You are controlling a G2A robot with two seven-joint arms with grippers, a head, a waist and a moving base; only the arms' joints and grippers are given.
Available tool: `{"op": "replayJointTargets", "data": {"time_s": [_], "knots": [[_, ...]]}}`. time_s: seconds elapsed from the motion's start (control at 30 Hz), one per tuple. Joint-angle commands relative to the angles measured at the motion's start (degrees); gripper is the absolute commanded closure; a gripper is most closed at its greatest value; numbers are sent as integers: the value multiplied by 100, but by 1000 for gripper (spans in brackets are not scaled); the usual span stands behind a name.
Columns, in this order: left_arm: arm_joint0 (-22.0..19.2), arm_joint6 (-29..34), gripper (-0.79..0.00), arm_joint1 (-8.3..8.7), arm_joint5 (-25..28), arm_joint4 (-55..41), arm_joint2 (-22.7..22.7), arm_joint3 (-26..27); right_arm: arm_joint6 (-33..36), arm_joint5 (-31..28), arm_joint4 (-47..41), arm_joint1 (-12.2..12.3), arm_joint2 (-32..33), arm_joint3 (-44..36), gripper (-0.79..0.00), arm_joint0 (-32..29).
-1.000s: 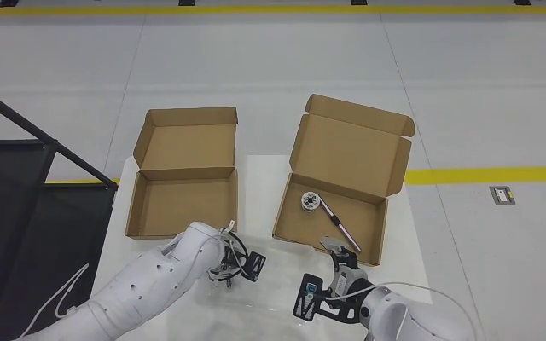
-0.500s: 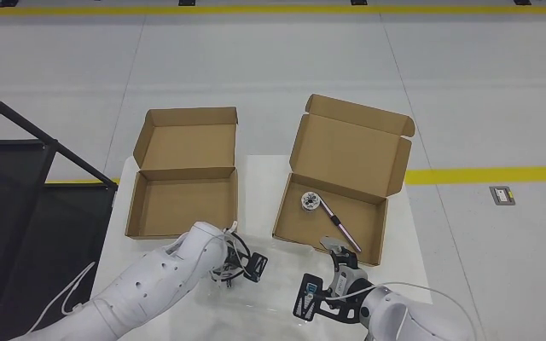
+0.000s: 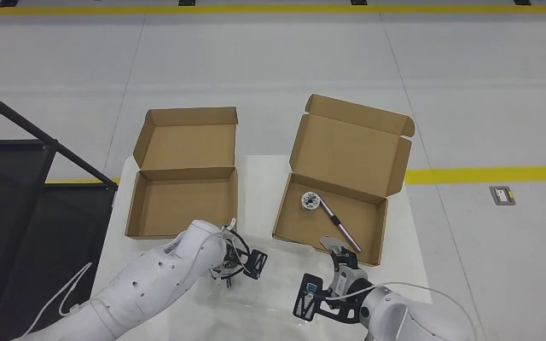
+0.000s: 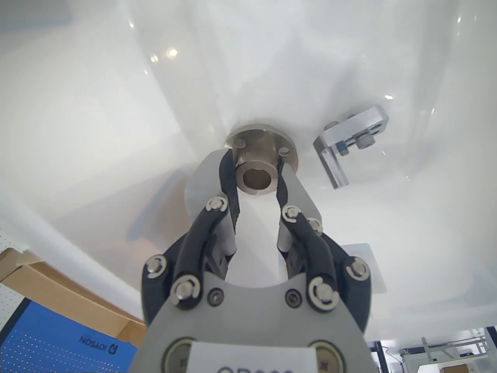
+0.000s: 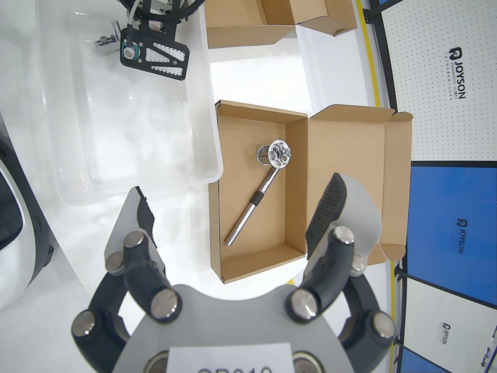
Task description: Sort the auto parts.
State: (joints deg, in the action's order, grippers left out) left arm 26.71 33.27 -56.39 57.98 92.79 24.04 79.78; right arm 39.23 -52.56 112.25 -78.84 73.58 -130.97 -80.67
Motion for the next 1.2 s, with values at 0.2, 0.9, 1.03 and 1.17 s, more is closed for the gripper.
{"op": "replayJointTargets", "data": {"time_s": [0.2, 0.9, 1.03, 1.17], "knots": [[514, 33, 0, 458, -335, -113, 994, 925, 0, 0, 0, 0, 0, 0, -785, 0], [3643, -1094, 0, 1637, -1974, 483, 4826, 2772, 0, 0, 0, 0, 0, 0, -785, 0], [3643, -1094, 0, 1637, -1974, 483, 4826, 2772, 0, 0, 0, 0, 0, 0, -785, 0], [3643, -1094, 0, 1637, -1974, 483, 4826, 2772, 0, 0, 0, 0, 0, 0, -785, 0]]}}
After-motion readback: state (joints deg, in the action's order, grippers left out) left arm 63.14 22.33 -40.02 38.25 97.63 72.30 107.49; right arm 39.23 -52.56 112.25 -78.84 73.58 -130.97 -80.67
